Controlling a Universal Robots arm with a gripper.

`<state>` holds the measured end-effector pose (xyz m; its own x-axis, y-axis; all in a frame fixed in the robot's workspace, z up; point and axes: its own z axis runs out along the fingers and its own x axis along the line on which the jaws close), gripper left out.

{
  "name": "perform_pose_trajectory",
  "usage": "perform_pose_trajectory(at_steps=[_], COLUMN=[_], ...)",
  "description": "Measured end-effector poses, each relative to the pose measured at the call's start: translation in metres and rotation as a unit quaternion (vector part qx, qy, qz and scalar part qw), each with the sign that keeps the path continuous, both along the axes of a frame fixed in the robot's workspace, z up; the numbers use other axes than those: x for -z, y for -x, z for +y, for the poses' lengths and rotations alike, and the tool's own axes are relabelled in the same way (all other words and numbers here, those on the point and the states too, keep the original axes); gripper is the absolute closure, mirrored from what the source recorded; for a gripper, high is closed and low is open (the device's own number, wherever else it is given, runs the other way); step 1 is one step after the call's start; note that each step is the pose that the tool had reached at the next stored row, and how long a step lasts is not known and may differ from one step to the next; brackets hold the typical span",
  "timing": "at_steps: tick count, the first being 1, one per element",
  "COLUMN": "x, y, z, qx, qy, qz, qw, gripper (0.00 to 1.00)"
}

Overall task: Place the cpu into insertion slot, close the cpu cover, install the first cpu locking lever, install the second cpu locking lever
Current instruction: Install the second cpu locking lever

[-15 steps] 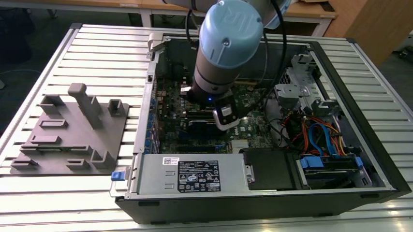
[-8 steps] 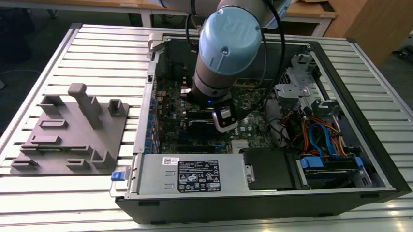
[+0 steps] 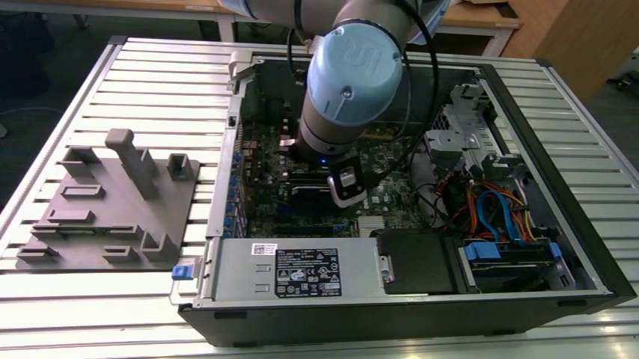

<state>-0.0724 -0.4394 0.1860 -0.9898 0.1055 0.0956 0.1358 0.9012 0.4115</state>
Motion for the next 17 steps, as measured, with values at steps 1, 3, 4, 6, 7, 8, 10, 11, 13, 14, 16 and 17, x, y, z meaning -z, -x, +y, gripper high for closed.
perform_pose_trajectory(at_steps=[1, 3, 4, 6, 7, 8, 10, 11, 13, 14, 16, 17], x=[0.0007, 0.0025, 0.0031, 0.0034, 0.0034, 0.0033, 0.0018, 0.0002, -0.0042, -0.0069, -0.0139, -0.0177], y=[0.0000, 0.0000, 0.0000, 0.0000, 0.0000, 0.0000, 0.0000, 0.0002, 0.0006, 0.0009, 0.0016, 0.0019], z=[0.0000, 0.0000, 0.0000, 0.0000, 0.0000, 0.0000, -0.0001, -0.0001, 0.0000, 0.0000, -0.0001, -0.0001], qx=[0.000, 0.000, 0.000, 0.000, 0.000, 0.000, 0.000, 0.000, 0.000, 0.000, 0.000, 0.000], qy=[-0.0016, -0.0051, -0.0065, -0.0074, -0.0075, -0.0075, -0.0074, -0.0075, -0.0075, -0.0074, -0.0075, -0.0074], qz=[0.0001, 0.0000, 0.0000, 0.0000, 0.0000, 0.0000, 0.0000, 0.0000, 0.0000, 0.0000, 0.0000, 0.0001], qw=[1.0000, 1.0000, 1.0000, 1.0000, 1.0000, 1.0000, 1.0000, 1.0000, 1.0000, 1.0000, 1.0000, 1.0000], gripper=[0.90, 0.90, 0.90, 0.90, 0.90, 0.90, 0.90, 0.90, 0.90, 0.90, 0.90, 0.90])
